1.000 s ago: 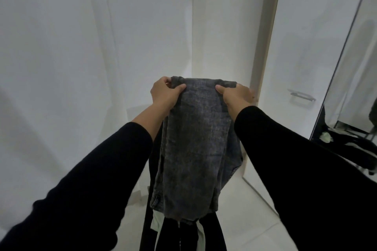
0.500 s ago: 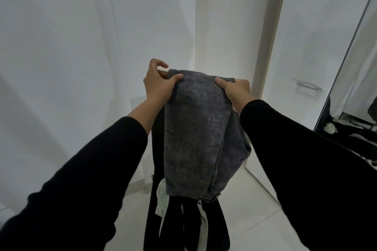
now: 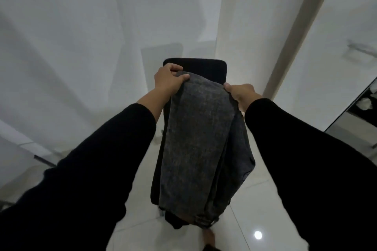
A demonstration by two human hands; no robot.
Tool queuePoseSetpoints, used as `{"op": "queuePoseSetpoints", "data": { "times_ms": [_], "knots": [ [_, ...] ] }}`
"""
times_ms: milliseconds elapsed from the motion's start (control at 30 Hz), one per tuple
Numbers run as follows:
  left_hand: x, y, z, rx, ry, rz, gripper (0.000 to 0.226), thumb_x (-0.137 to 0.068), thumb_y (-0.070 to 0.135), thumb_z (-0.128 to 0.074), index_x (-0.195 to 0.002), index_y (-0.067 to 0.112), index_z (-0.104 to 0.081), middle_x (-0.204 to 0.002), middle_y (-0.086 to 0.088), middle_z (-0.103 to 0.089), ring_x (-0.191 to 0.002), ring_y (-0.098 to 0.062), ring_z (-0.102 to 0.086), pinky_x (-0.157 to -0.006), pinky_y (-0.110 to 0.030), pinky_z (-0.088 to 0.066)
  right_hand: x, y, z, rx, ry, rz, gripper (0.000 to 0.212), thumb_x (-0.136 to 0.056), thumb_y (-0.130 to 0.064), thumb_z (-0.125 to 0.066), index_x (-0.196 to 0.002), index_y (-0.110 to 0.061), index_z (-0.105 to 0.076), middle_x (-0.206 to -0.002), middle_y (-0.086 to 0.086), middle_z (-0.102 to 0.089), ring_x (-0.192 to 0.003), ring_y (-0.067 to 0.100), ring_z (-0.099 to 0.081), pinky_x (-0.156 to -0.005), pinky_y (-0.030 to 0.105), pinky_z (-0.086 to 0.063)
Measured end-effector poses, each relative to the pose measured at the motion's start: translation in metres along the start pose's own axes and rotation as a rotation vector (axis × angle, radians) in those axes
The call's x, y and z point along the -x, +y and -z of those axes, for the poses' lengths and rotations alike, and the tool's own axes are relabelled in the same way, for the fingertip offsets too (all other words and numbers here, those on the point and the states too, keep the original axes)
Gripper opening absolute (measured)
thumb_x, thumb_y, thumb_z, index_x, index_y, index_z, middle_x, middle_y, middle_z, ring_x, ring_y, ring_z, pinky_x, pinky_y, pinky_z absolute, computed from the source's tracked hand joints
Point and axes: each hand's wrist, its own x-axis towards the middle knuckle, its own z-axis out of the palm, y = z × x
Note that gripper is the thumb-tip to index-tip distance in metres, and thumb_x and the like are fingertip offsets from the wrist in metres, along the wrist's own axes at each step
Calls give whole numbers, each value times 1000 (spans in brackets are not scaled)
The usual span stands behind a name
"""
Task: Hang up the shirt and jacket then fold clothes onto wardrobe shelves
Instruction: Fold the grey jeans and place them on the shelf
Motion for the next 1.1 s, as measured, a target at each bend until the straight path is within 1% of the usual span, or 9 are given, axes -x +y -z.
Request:
{"op": "queuePoseSetpoints", "data": {
  "times_ms": [100,233,333,433,633,700,800,967,1100],
  "knots": [
    [-14,-45,-22,-49,-58,121,36,-84,22,-69,-118,15,-59,-109,0,-60,-95,-10,-52,-91,-27,-46,-40,39,-17,52,-31,-107,45,-90,-27,-63,-125,-1,-52,-113,8,-60,-87,20,-57,-78,29,-47],
    [-51,-93,-52,-121,-111,236,30,-83,19,-71,-111,16,-62,-92,3,-62,-87,-10,-57,-86,-28,-49,-102,75,-35,73,-43,-167,47,-88,-21,-66,-127,2,-52,-123,13,-59,-106,28,-59,-90,35,-52],
    [-92,-116,-78,-125,-114,310,29,-83,18,-70,-111,18,-62,-92,4,-64,-89,-10,-59,-87,-27,-50,-157,76,-41,123,-48,-148,48,-87,-19,-67,-128,1,-52,-124,12,-58,-113,30,-57,-98,37,-48],
    [-137,-131,-109,-129,-138,359,30,-83,19,-70,-112,21,-62,-105,0,-66,-100,-13,-59,-95,-30,-49,-221,79,-40,286,-72,-89,40,-84,-24,-67,-116,-1,-61,-119,15,-62,-111,33,-59,-98,43,-49],
    [-196,-159,-158,-95,-185,423,31,-84,18,-68,-114,20,-61,-93,8,-61,-95,-8,-57,-92,-27,-48,-290,92,-45,513,-60,-9,36,-92,-30,-58,-111,0,-63,-117,16,-62,-110,33,-57,-102,42,-44],
    [-203,-169,-167,-88,-161,444,30,-84,18,-69,-113,21,-62,-91,9,-61,-94,-8,-57,-93,-27,-48,-299,99,-49,534,-52,9,34,-91,-30,-58,-108,-1,-65,-113,16,-64,-106,32,-59,-100,41,-45],
    [-203,-182,-175,-42,-136,491,30,-83,17,-70,-112,21,-63,-108,0,-66,-104,-14,-60,-97,-32,-49,-308,111,-53,487,-52,-10,32,-87,-28,-61,-103,-1,-67,-109,17,-66,-103,35,-61,-97,45,-48],
    [-176,-201,-176,-37,-181,591,35,-84,15,-69,-118,19,-60,-119,-3,-61,-113,-19,-57,-102,-34,-46,-288,132,-51,396,-5,-140,24,-84,-13,-63,-98,7,-65,-100,18,-65,-100,36,-62,-93,44,-51],
    [-130,-215,-166,-78,-259,653,43,-84,15,-68,-126,14,-56,-128,-7,-56,-118,-23,-53,-105,-36,-44,-238,159,-49,471,-2,-132,30,-85,-12,-62,-107,9,-59,-109,20,-61,-104,35,-59,-82,32,-50]
  ]
}}
